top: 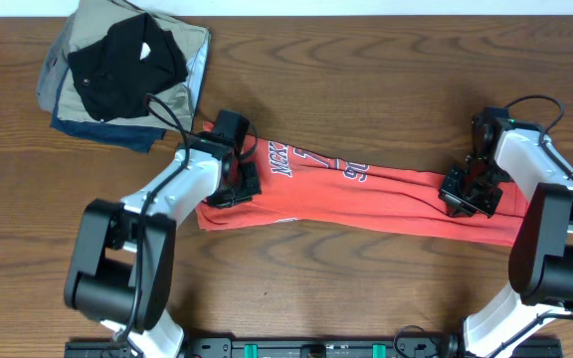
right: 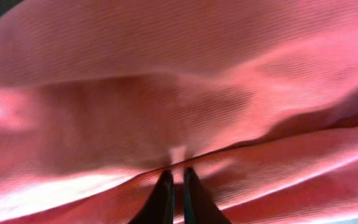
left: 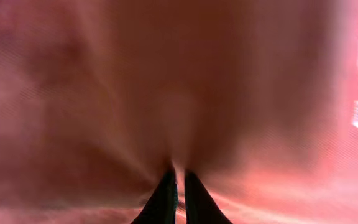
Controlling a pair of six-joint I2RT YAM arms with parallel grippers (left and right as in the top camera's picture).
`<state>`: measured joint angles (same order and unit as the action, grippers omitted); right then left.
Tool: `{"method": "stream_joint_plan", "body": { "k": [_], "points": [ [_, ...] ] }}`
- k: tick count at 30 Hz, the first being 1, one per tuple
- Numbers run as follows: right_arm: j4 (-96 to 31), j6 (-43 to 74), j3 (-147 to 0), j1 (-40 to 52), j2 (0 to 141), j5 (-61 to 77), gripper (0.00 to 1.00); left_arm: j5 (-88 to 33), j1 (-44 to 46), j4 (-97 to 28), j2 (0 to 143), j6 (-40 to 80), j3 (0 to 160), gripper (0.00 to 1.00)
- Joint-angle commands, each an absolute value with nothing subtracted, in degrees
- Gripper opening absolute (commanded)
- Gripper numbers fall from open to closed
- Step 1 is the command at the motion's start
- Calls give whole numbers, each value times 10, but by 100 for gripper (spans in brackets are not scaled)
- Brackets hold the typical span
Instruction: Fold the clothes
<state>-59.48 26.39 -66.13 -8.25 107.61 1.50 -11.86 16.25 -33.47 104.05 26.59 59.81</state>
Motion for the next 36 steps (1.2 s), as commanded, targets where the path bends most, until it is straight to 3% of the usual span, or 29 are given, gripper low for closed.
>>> {"method": "stream_joint_plan", "body": {
  "k": [1, 6, 10, 13, 18, 23, 33, 36],
  "points": [
    [-596, 281, -652, -88, 1063, -18, 8, -93, 135, -348, 1060, 265, 601, 9],
    [-585, 304, -632, -88, 1063, -28, 10, -54, 90, -392, 1060, 295, 601, 9],
    [-555, 304, -610, -88, 1063, -28, 22, -53, 57, -416, 1060, 296, 601, 6],
    [-535, 304, -592, -88, 1063, -28, 24, -48, 36, -437, 1060, 320, 601, 6],
    [-536, 304, -583, -88, 1063, -30, 19, 0, 13, -470, 1055, 365, 601, 6],
    [-538, 305, -585, -100, 1063, -43, 2, 23, 2, -496, 1027, 369, 601, 6],
    [-634, 267, -703, -168, 1063, -36, 1, 36, 2, -527, 906, 367, 601, 6],
    [-663, 256, -738, -179, 1063, -37, 1, 36, 2, -531, 882, 367, 601, 12]
  ]
}}
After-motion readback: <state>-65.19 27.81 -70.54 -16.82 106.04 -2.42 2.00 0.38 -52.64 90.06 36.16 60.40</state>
